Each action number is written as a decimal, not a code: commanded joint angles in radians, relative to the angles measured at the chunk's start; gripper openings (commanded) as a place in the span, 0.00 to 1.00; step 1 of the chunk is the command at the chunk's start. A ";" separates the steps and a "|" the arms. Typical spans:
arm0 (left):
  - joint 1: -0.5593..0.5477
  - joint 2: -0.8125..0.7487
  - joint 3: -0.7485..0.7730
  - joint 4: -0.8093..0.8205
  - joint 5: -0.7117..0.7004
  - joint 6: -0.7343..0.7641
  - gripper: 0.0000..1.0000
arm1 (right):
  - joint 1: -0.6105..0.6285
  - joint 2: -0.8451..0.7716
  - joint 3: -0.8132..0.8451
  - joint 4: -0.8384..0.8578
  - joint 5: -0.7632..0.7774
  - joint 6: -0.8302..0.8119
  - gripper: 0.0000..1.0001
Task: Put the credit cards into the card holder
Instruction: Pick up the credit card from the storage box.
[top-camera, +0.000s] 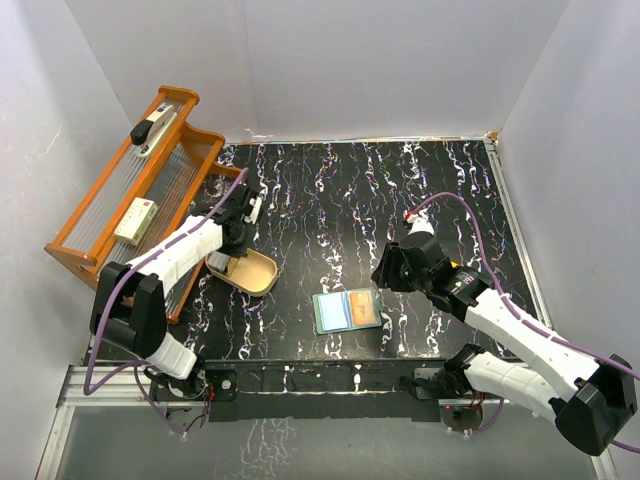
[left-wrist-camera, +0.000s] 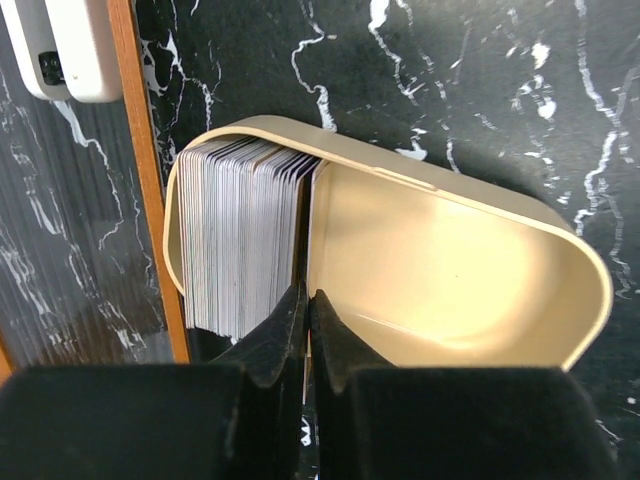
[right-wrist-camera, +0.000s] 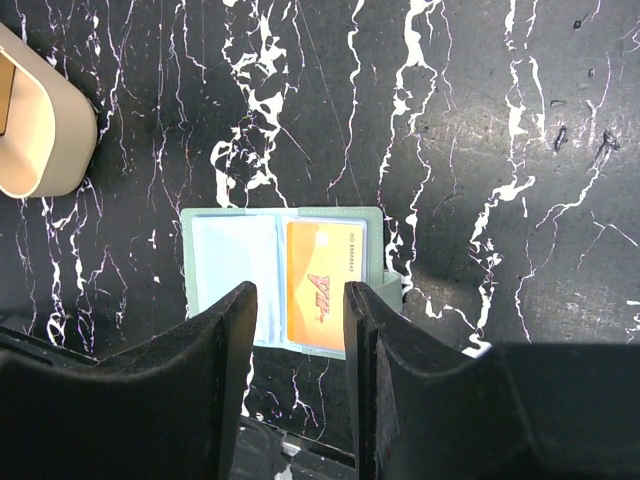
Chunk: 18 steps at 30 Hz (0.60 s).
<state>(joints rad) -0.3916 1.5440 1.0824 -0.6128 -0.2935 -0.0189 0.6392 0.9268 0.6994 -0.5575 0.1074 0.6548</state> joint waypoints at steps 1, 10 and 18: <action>0.010 -0.083 0.066 -0.056 0.082 -0.038 0.00 | -0.001 -0.015 0.029 0.044 -0.007 -0.005 0.39; 0.010 -0.195 0.087 -0.053 0.258 -0.172 0.00 | 0.000 -0.034 0.023 0.104 -0.130 -0.003 0.40; 0.010 -0.373 -0.043 0.166 0.661 -0.405 0.00 | 0.000 -0.059 -0.007 0.336 -0.343 0.128 0.38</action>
<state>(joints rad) -0.3878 1.2751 1.1091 -0.5793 0.0982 -0.2684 0.6392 0.8917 0.6983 -0.4316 -0.0952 0.6926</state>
